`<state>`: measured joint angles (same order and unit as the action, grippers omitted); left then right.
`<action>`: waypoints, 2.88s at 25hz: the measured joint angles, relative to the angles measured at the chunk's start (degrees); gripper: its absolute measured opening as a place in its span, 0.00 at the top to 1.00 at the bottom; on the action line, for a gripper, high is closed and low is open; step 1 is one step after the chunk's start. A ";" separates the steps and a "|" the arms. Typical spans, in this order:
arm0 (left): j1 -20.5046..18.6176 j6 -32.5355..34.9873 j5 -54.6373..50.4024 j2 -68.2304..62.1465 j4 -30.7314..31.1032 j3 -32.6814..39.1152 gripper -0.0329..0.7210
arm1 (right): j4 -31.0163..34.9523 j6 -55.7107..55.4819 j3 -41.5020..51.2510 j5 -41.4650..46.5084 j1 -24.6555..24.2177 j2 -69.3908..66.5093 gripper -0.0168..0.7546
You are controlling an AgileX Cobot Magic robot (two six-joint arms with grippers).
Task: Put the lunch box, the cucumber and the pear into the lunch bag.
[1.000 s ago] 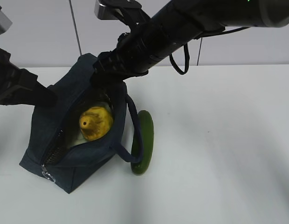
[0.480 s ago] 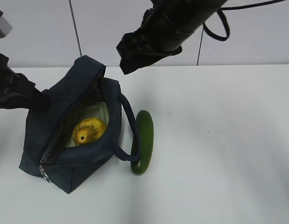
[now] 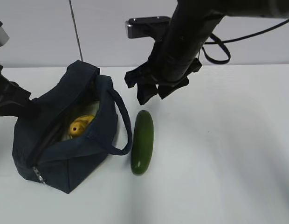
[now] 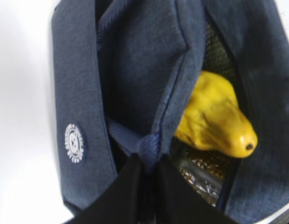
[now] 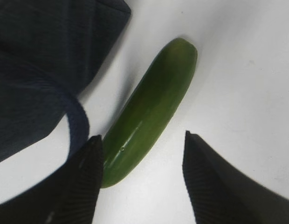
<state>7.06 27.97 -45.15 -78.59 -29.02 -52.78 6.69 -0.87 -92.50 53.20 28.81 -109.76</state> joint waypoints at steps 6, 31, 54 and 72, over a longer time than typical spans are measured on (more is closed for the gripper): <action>0.00 -6.25 -1.63 0.00 6.29 -0.14 0.95 | -1.19 -3.08 0.00 -3.46 0.00 -5.39 0.38; 0.00 -9.88 -3.75 0.00 10.40 -0.50 0.95 | -1.96 -15.52 0.00 -12.84 0.00 -13.68 0.28; 0.00 -9.88 -4.69 0.00 10.23 -0.50 0.95 | -11.87 -19.15 -0.11 -9.02 0.00 -16.07 0.28; 0.00 -9.88 -5.07 0.00 9.61 -0.50 0.95 | -11.75 -19.81 -0.23 -5.26 0.00 -17.18 0.42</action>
<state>7.06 18.08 -50.22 -78.59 -19.41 -53.28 -5.06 -20.67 -92.73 47.93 28.81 -126.93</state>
